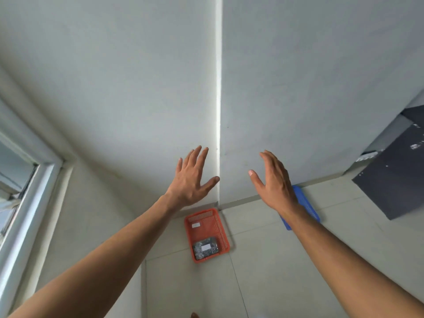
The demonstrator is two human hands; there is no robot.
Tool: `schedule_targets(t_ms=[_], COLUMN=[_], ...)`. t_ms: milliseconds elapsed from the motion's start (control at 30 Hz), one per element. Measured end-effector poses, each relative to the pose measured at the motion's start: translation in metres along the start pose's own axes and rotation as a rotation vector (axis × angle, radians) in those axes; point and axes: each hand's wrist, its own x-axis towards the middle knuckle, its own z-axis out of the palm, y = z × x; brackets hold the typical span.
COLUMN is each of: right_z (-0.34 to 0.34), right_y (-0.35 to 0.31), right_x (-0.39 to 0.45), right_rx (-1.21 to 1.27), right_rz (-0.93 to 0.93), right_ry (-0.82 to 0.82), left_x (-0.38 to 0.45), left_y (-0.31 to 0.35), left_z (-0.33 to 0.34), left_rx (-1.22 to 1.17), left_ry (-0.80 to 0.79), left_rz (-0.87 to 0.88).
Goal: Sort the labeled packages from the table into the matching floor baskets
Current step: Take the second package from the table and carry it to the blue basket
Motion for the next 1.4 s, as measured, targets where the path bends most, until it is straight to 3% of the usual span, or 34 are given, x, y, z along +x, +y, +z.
schedule_targets(t_ms=[233, 600, 800, 1400], right_z=[-0.096, -0.312, -0.386, -0.529], right_y=[0.116, 0.353, 0.454, 0.801], right_x=[-0.038, -0.123, -0.14, -0.027], right_rx=[-0.048, -0.229, -0.312, -0.382], right_rz=[0.117, 0.342, 0.438, 0.643], right_ry=[0.118, 0.208, 0.247, 0.23], left_x=[0.041, 0.119, 0.183, 0.491], left_y=[0.131, 0.405, 0.523, 0.803], left_z=[0.048, 0.159, 0.221, 0.433], left_rx=[-0.042, -0.134, -0.153, -0.111], left_ry=[-0.041, -0.108, -0.187, -0.415], left_rz=[0.157, 0.357, 0.492, 0.661])
